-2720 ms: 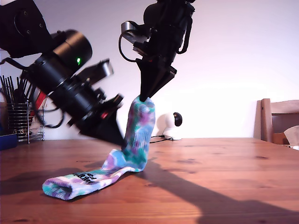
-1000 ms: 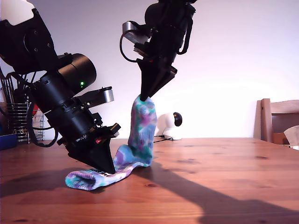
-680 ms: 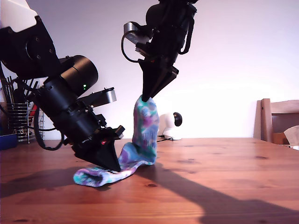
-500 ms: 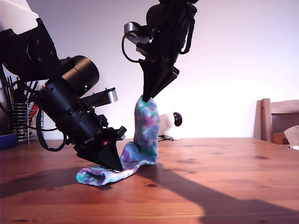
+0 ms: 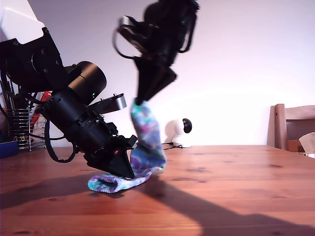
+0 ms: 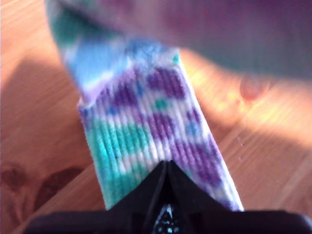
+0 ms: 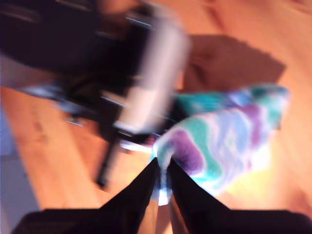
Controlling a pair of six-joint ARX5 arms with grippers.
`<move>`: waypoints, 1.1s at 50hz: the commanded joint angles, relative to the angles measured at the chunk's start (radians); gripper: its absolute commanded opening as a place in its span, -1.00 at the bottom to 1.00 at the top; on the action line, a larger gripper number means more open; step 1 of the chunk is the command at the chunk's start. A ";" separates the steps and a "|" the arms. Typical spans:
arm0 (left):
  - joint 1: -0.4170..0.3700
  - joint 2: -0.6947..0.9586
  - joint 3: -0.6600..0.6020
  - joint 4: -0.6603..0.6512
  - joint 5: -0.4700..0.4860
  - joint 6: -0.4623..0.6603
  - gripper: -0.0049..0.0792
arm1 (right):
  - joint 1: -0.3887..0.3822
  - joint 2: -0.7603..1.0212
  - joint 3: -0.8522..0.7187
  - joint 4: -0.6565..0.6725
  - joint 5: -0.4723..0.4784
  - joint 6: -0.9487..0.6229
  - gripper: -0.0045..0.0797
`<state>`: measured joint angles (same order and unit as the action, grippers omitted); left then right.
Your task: Fold the socks in front of you. After folding them, place them to the left side.
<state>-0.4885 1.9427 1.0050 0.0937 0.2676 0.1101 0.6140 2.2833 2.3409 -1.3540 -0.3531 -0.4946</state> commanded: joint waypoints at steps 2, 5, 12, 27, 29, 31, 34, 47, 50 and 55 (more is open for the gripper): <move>-0.007 0.080 -0.034 -0.001 -0.006 -0.007 -0.93 | 0.015 0.021 -0.009 -0.001 -0.004 0.003 -0.92; -0.007 0.080 -0.034 0.004 -0.006 -0.011 -0.93 | 0.018 0.021 -0.009 -0.001 -0.003 0.003 -0.92; -0.007 0.074 -0.034 0.005 0.014 -0.018 -0.93 | 0.018 0.021 -0.009 -0.001 -0.003 0.006 -0.92; -0.004 -0.002 -0.034 -0.041 0.039 -0.026 -0.93 | 0.014 0.021 -0.009 -0.002 -0.003 0.021 -0.92; -0.004 -0.015 -0.034 -0.050 0.039 -0.025 -0.93 | 0.014 0.021 -0.009 -0.002 -0.003 0.021 -0.92; -0.004 -0.026 -0.034 -0.056 0.039 -0.025 -0.93 | 0.014 0.021 -0.009 -0.002 -0.003 0.021 -0.92; -0.004 -0.042 -0.034 -0.066 0.039 -0.025 -0.93 | 0.014 0.021 -0.009 -0.002 -0.003 0.021 -0.92; -0.004 -0.081 -0.034 -0.069 0.039 -0.024 -0.93 | 0.014 0.021 -0.009 -0.002 -0.003 0.021 -0.92; -0.004 -0.092 -0.034 -0.069 0.039 -0.025 -0.93 | 0.014 0.021 -0.009 -0.002 -0.003 0.021 -0.92; -0.004 -0.113 -0.034 -0.073 0.039 -0.025 -0.93 | 0.014 0.021 -0.009 -0.002 -0.003 0.021 -0.92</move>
<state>-0.4892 1.8626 0.9916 0.0208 0.3050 0.0864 0.6231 2.2833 2.3409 -1.3556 -0.3527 -0.4747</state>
